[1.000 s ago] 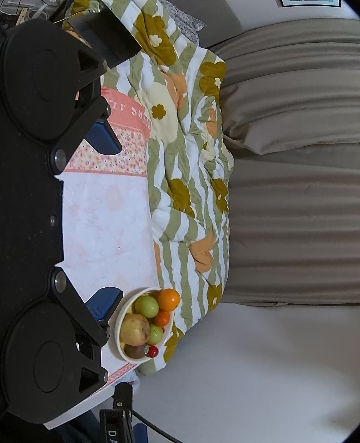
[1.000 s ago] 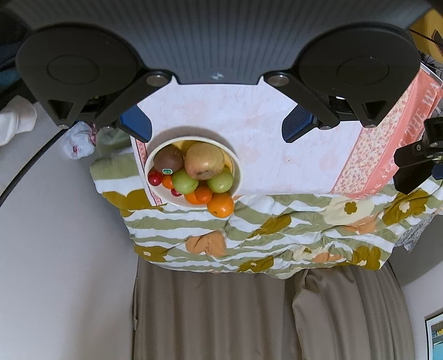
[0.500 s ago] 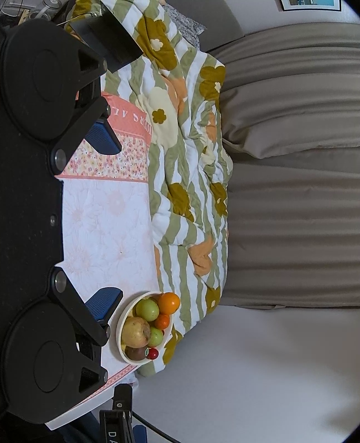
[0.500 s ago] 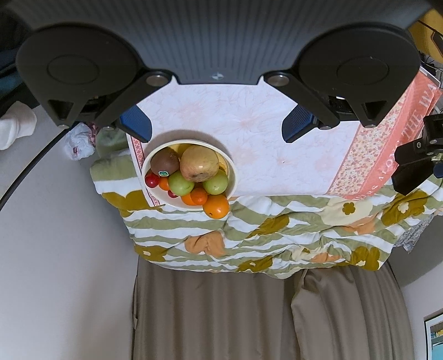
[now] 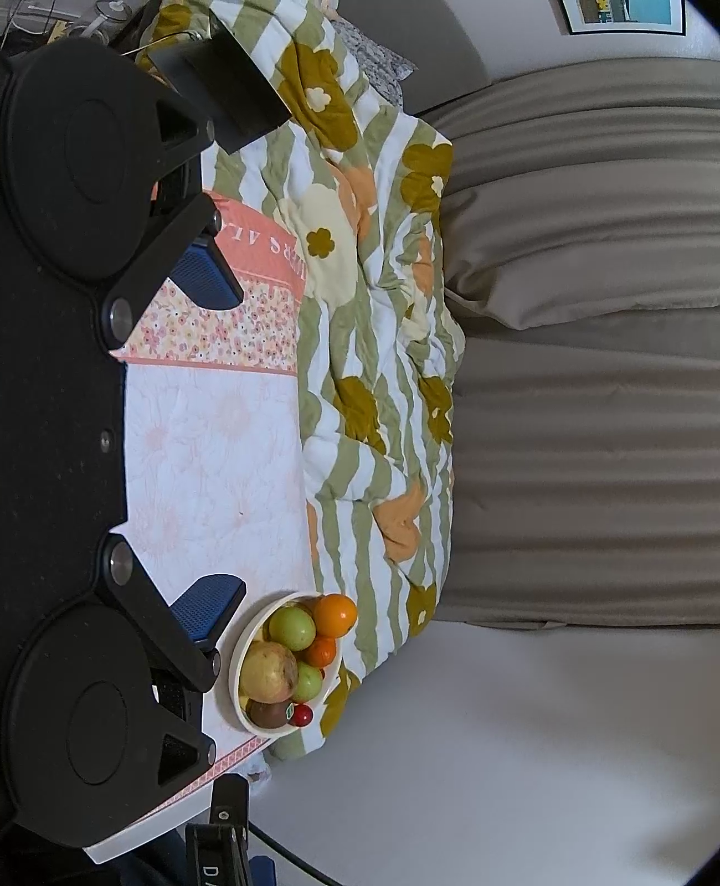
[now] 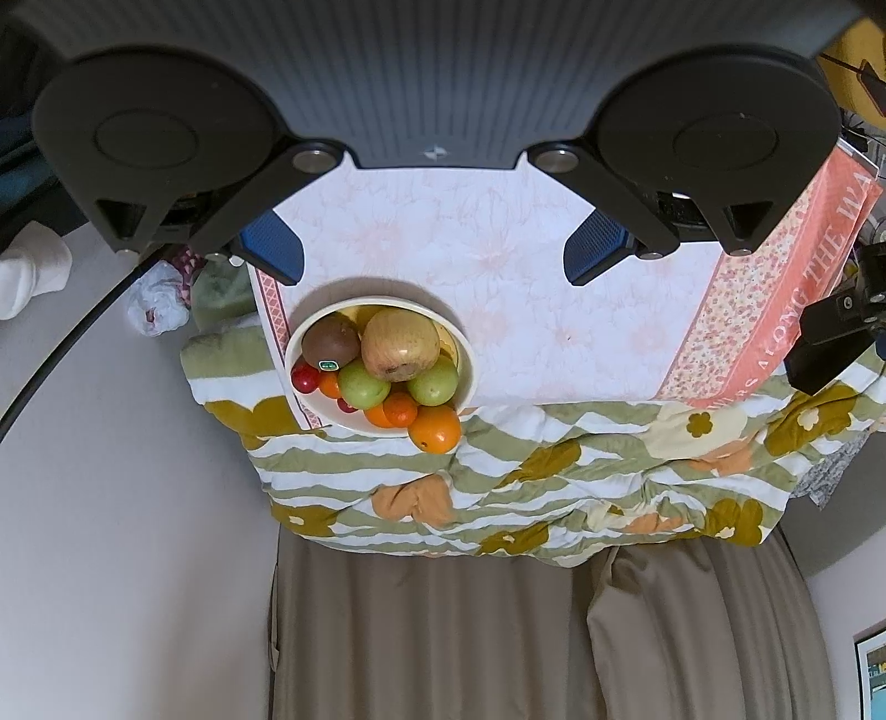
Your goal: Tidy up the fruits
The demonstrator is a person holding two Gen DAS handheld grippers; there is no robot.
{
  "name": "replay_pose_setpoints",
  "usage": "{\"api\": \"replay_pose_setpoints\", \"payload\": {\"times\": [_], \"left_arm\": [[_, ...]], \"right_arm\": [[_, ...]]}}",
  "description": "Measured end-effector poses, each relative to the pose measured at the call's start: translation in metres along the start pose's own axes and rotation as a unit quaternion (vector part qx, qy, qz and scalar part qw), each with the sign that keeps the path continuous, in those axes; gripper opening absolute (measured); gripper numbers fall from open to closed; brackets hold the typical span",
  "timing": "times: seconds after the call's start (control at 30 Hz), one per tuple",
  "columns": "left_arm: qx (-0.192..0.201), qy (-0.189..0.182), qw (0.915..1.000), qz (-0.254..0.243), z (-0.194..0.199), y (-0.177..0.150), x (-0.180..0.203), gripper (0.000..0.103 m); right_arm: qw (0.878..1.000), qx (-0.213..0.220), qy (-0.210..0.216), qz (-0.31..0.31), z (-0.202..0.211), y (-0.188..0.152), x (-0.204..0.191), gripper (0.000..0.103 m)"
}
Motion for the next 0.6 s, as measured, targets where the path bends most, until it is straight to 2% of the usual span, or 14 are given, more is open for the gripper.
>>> {"api": "replay_pose_setpoints", "payload": {"times": [0.6], "left_arm": [[0.000,0.005,1.0000,0.004,0.0042,-0.0009,-0.0032,0.103]], "right_arm": [[1.000,0.000,0.000,-0.002,-0.0001,-0.0009,-0.0002,0.103]]}}
Point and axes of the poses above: each gripper's, at about its wrist camera, not at the fingertips, and z roughly against the way its jaws point, x to its right, y to its top, the point moved 9 cm from there along -z, roughly the way its jaws point, and after that the axes turned 9 degrees about z, right-handed, at the moved point
